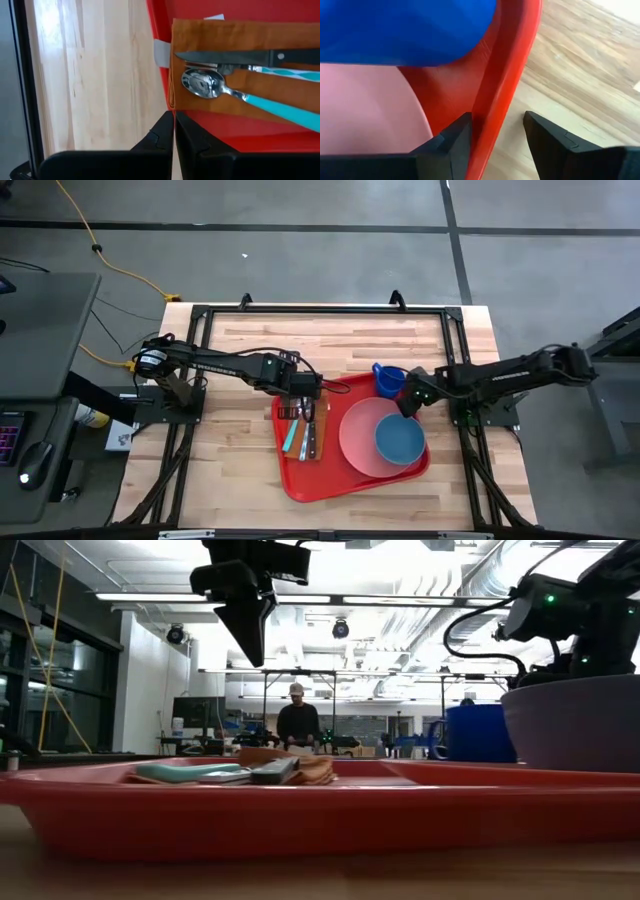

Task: Set up tray
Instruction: Adjust the red serving tray on the table, then adjust the knife on the orange napkin

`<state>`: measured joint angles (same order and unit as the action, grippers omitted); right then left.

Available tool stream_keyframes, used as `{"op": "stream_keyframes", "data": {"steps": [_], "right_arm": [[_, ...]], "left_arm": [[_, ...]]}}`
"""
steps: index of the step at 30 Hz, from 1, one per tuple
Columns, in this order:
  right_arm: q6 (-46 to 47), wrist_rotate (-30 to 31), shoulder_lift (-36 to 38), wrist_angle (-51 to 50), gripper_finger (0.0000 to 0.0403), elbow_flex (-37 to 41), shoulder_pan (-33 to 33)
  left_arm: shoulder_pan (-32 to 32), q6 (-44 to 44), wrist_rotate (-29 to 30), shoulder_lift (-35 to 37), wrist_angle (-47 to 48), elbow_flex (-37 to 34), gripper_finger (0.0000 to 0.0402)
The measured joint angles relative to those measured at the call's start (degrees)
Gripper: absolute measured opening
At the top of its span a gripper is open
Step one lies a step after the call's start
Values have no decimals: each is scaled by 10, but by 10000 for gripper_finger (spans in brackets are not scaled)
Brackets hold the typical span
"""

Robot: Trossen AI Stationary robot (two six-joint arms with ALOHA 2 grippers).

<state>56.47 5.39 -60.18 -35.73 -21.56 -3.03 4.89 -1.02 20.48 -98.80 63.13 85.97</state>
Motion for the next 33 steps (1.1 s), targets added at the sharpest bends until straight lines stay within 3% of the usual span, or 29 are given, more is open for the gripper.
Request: {"op": "stream_keyframes", "data": {"steps": [12, 22, 28, 33], "right_arm": [[-35, 43, 80, -16, 164, -92, 0], [-80, 77, 80, -99, 164, -215, 1], [-212, 51, 71, -10, 164, -322, 1], [-322, 6, -19, -78, 164, -435, 5]], "left_arm": [[0, 8, -5, 0, 0, 0, 44], [0, 20, -7, 0, 0, 0, 44], [0, 41, -23, 3, 4, 0, 44], [-6, 55, 2, 25, 19, 0, 44]]}}
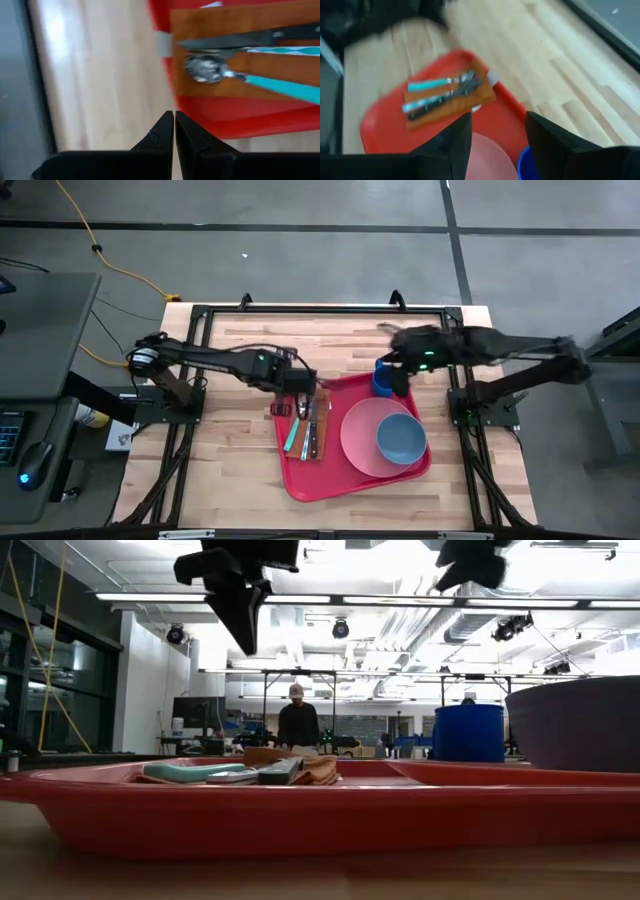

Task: Set up tray
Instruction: Adjust the knife on the orange napkin

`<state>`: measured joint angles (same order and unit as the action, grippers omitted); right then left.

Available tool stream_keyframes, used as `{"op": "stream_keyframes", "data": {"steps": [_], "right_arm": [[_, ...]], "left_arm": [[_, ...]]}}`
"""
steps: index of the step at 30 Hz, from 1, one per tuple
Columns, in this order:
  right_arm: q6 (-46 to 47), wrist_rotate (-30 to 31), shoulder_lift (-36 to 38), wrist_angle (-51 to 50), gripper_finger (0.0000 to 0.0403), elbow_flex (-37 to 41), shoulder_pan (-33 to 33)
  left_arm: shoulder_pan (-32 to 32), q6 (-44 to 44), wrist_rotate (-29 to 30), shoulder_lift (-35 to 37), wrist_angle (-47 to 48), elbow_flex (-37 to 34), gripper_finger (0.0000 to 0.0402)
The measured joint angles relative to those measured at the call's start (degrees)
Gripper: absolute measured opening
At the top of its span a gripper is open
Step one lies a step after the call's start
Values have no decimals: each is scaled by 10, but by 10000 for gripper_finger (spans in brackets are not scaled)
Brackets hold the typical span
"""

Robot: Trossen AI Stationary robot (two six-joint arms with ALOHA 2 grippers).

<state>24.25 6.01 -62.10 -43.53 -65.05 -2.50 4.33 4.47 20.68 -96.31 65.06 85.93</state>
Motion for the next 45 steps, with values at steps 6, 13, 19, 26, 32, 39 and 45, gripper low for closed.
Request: {"op": "stream_keyframes", "data": {"steps": [6, 13, 19, 26, 32, 39, 45], "right_arm": [[-96, -21, -163, -77, 163, -125, 42], [-103, -37, -304, -124, 122, -220, 81], [-70, -49, -354, -73, 11, -229, 95], [-27, -69, -383, 0, 1, -230, 101], [5, -95, -421, 30, 0, -230, 115], [40, -106, -465, 43, 0, -230, 148], [56, -103, -495, 51, 0, -230, 162]], "left_arm": [[-40, -9, 55, 73, 48, 0, 44], [-74, -18, 44, 180, 58, -17, 44], [-73, -32, -43, 232, 40, -109, 44], [-65, -48, -116, 277, -127, -262, 44], [-65, -55, -161, 275, -233, -339, 44], [-66, -55, -178, 245, -326, -369, 44], [-66, -61, -203, 211, -378, -387, 44]]}}
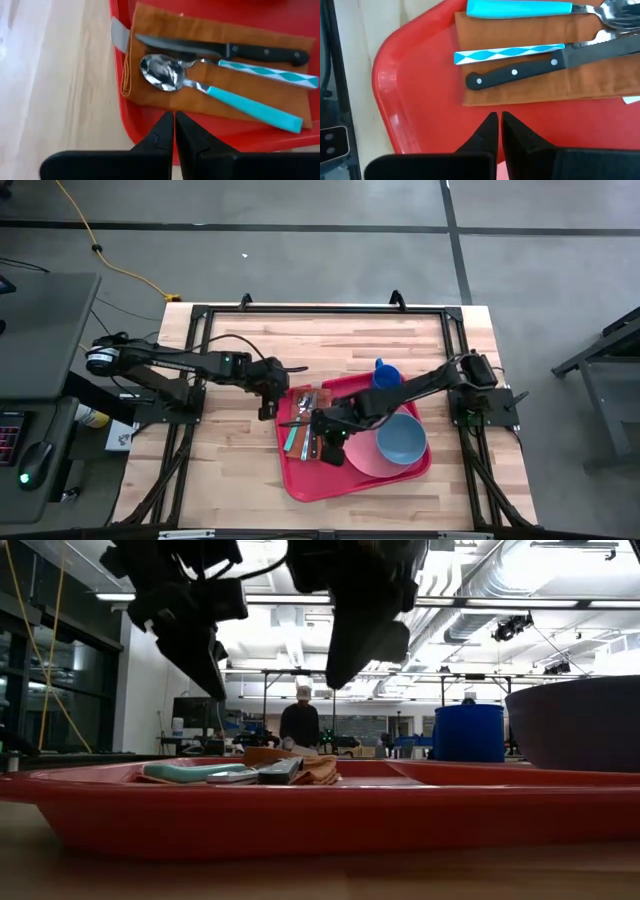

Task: Set up tray
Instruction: Adjust the knife on the orange napkin

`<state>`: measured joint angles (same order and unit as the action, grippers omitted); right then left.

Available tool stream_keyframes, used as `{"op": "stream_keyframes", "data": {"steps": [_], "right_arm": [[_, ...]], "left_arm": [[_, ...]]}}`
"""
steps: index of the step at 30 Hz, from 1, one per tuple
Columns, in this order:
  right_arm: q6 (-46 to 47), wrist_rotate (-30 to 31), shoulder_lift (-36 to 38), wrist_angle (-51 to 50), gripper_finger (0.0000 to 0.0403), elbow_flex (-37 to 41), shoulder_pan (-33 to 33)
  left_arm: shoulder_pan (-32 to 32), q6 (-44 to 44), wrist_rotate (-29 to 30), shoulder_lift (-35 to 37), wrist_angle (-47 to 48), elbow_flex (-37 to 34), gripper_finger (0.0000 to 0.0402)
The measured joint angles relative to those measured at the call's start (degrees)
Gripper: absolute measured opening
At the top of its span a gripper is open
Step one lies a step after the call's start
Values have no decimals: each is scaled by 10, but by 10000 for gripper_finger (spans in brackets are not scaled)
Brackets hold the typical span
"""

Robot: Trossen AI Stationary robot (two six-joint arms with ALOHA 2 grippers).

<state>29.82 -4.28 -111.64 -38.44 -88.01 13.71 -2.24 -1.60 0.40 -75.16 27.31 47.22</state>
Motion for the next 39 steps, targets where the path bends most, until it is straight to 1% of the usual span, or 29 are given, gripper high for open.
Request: {"op": "stream_keyframes", "data": {"steps": [9, 12, 17, 20, 26, 33, 39], "right_arm": [[0, -4, -48, 24, 0, 0, 6], [-5, -2, -54, 35, 0, 0, 9], [-7, -16, -65, 69, 0, 0, 10], [-7, -18, -75, 71, 0, 0, 10], [-8, -31, -80, 84, 0, 1, 11], [-8, -30, -83, 98, 0, 3, 10], [7, -42, -84, 126, 0, 31, 11]], "left_arm": [[0, -2, 0, -3, -46, -1, 44], [0, -5, -6, -3, -51, -1, 44], [0, -6, -9, -3, -54, -1, 44], [0, -6, -9, -3, -56, -1, 44], [0, -6, -9, -3, -71, -1, 44], [0, -6, -3, -3, -77, -1, 44], [0, -6, -2, -3, -78, -1, 44]]}}
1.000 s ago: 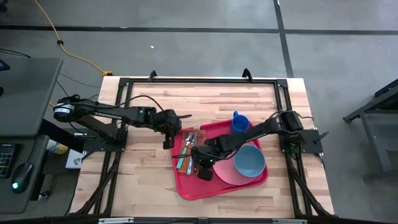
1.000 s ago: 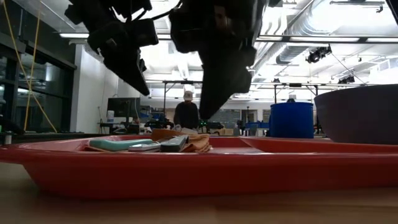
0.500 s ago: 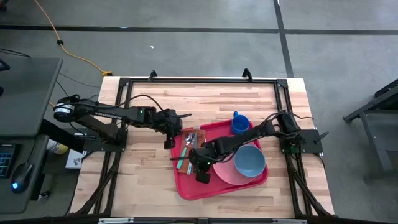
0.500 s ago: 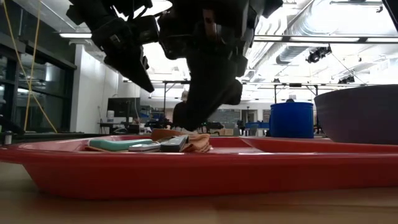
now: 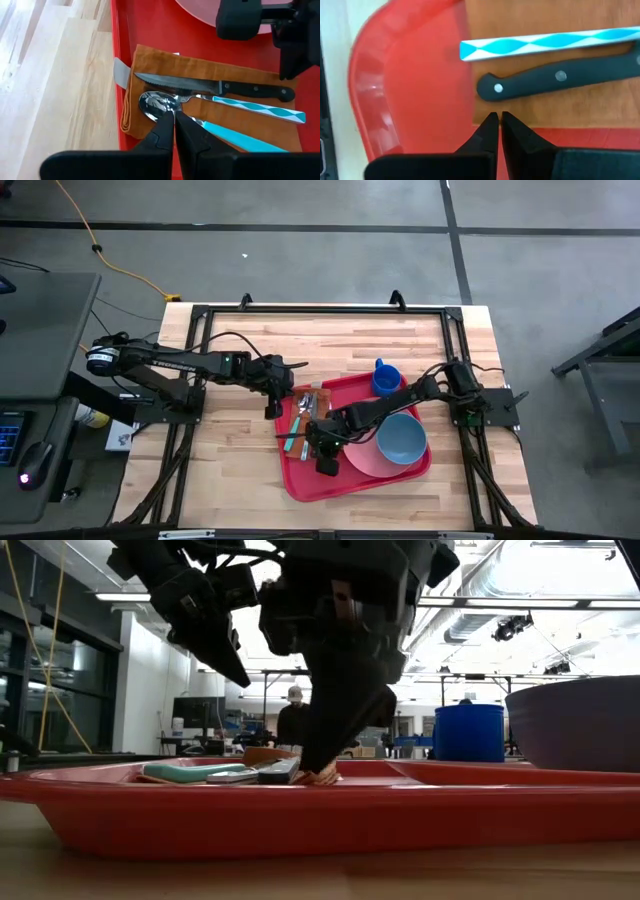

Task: Set up tray
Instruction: Adjust the knife on the orange napkin

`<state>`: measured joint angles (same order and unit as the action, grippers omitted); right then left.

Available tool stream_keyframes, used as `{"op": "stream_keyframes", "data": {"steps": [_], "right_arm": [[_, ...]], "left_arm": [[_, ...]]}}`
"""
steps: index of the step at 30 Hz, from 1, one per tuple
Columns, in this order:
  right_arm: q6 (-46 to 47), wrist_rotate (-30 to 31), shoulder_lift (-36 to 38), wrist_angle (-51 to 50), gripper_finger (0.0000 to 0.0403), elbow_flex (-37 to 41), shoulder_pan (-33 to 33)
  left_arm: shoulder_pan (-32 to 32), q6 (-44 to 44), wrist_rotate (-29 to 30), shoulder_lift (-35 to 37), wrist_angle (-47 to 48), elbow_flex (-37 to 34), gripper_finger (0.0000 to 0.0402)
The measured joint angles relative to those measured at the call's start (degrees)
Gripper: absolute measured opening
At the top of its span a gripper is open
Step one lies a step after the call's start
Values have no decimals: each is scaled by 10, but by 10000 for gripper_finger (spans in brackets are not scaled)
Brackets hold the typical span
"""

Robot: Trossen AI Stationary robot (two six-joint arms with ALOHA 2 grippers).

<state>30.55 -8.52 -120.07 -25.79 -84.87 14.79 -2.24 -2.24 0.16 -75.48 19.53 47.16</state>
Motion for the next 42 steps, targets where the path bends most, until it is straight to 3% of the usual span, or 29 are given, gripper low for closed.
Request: {"op": "stream_keyframes", "data": {"steps": [26, 42], "right_arm": [[5, -19, -22, 41, 0, 3, 3], [10, -87, -22, -4, 0, 2, 50]], "left_arm": [[0, -10, 4, 0, 1, 0, 44], [0, -9, 4, 0, 1, 0, 44]]}}
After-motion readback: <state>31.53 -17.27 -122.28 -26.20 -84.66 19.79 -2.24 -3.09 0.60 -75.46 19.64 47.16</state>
